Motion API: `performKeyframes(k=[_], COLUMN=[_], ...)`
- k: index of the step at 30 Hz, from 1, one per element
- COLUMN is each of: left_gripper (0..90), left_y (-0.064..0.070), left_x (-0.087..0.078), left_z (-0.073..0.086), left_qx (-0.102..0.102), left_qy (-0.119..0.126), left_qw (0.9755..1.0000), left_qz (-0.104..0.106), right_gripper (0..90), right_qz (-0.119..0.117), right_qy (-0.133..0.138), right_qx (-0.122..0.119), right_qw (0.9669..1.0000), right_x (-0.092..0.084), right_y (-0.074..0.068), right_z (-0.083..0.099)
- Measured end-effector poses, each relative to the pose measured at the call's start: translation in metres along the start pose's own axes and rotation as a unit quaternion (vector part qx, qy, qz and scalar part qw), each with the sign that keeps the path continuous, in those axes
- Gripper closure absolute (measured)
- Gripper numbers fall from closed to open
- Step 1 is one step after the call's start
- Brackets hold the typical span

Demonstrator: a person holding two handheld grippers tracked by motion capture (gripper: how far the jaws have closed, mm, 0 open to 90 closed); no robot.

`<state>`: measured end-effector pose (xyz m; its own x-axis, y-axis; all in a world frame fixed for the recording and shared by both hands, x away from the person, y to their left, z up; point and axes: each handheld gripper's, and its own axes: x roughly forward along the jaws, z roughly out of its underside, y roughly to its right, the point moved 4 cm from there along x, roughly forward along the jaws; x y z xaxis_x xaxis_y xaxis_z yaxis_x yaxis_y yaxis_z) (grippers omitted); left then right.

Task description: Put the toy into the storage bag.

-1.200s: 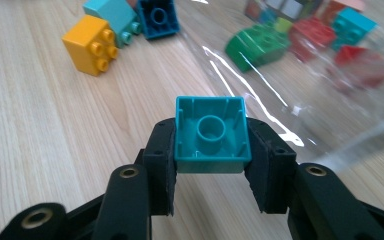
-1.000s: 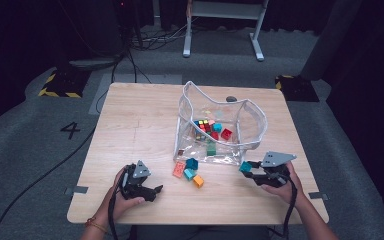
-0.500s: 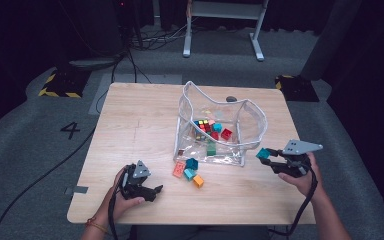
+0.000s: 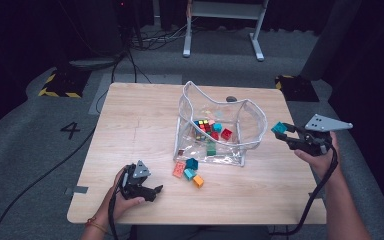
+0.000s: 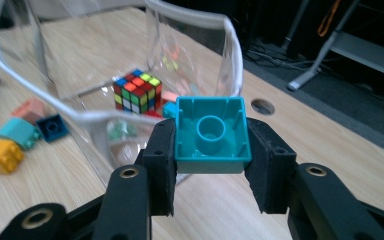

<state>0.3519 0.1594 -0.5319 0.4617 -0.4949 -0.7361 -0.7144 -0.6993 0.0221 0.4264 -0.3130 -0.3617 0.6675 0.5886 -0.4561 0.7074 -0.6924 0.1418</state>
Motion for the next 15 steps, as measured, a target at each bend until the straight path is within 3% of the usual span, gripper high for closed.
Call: performKeyframes(k=[3,10,15], left_gripper=[12.0,11.9,11.8], left_y=[0.000,0.000,0.000], left_x=[0.000,0.000,0.000], left_z=[0.000,0.000,0.000], left_qx=[-0.002,-0.001,0.000], left_qy=[0.001,0.001,0.000], left_qw=[1.0000,1.0000,1.0000], left_qz=[0.000,0.000,-0.001], right_gripper=[59.3,59.3,59.3], right_qz=[0.005,-0.009,-0.026], right_qy=[0.000,0.000,-0.017], right_qx=[-0.006,-0.025,-0.033], right_qw=[1.0000,0.9997,0.9990], right_x=[-0.001,0.008,0.022], right_y=[0.002,0.001,-0.003], right_z=[-0.012,-0.041,-0.060])
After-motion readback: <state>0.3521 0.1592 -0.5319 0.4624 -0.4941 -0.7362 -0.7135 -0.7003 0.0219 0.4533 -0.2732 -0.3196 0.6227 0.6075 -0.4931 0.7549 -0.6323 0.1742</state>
